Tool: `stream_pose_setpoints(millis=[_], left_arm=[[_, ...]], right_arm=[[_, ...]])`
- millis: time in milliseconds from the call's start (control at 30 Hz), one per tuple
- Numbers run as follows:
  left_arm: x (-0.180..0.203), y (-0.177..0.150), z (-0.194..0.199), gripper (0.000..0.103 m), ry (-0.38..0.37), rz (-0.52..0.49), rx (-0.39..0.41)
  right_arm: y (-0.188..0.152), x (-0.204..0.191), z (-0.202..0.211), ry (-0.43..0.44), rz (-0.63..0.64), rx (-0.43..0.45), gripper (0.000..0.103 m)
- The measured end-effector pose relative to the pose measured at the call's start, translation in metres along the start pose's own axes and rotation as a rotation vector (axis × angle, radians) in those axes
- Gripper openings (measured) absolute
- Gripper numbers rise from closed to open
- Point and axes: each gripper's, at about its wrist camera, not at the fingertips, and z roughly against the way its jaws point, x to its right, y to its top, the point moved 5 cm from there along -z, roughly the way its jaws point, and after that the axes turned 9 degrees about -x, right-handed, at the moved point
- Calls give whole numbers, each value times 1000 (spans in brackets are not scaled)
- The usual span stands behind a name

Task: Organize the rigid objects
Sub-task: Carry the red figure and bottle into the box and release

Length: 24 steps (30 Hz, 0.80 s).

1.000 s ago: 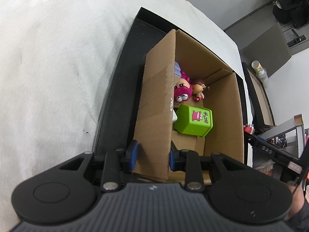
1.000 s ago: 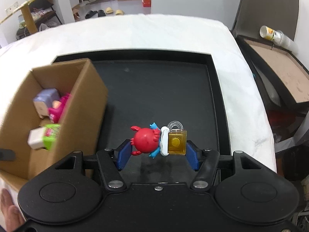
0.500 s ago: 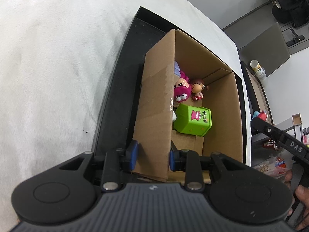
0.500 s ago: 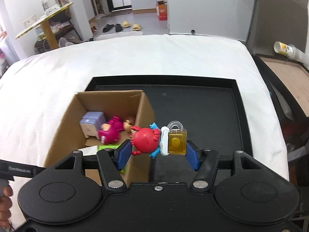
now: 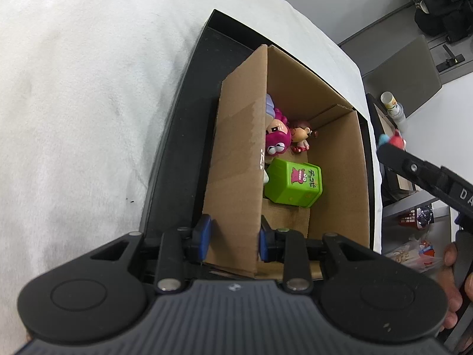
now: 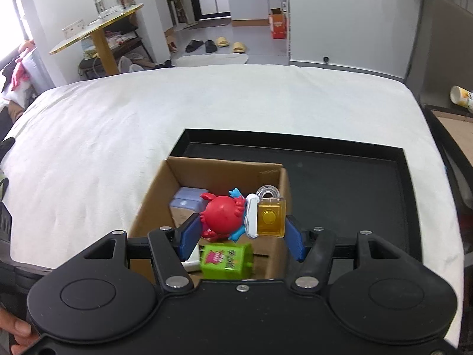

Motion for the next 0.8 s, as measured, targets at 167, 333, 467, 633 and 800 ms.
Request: stream_pose_setpoints(millis=[167, 333, 467, 633, 800], left_arm=[[0, 0, 0, 30, 1, -5, -1], [0, 1, 0, 30, 0, -2, -4], [1, 2, 0, 31, 5, -5, -6], [2, 4, 0, 31, 6, -10, -17], [8, 6, 0, 29, 45, -65, -52]], right_arm=[[2, -14, -12, 18, 32, -13, 59], [1, -16, -26, -7, 41, -46, 61], [0, -10, -18, -12, 30, -41, 64], [-5, 3, -2, -16, -3, -43, 65], [-14, 13, 15, -18, -12, -42, 66]])
